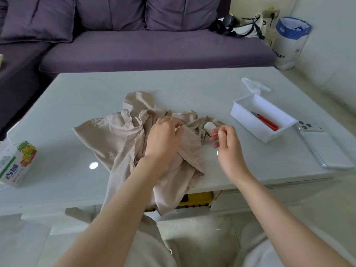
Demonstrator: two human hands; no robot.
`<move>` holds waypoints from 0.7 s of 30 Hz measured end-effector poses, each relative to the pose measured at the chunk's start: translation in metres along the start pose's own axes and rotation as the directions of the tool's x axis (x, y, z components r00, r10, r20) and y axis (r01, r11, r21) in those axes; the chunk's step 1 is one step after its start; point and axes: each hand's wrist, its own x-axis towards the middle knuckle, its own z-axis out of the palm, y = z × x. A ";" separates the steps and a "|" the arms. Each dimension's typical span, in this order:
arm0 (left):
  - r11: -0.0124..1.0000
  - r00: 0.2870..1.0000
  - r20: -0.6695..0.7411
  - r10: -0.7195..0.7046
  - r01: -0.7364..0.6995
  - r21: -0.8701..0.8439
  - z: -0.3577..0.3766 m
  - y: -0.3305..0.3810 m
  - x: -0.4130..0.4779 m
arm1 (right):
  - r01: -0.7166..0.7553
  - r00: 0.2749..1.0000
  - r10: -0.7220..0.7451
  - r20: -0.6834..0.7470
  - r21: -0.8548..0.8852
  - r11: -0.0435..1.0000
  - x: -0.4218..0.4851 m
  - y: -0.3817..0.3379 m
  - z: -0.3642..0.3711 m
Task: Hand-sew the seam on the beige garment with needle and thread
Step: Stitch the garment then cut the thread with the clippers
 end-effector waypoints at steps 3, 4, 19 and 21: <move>1.000 0.996 0.083 -0.017 0.015 0.028 0.016 0.001 0.008 | -0.015 1.000 0.015 0.015 0.006 1.000 0.002 0.004 0.000; 0.999 0.994 0.104 -0.027 0.022 0.045 0.019 0.002 0.009 | -0.020 1.000 0.020 0.023 0.003 1.000 0.003 0.006 -0.001; 0.972 0.987 0.035 -0.159 0.163 -0.172 -0.018 -0.004 -0.006 | -0.013 0.997 0.019 0.081 -0.082 0.997 0.016 0.017 0.020; 0.956 0.978 0.027 -0.205 0.206 -0.207 -0.029 -0.007 -0.011 | -0.017 0.996 0.024 0.086 -0.081 0.997 0.018 0.015 0.025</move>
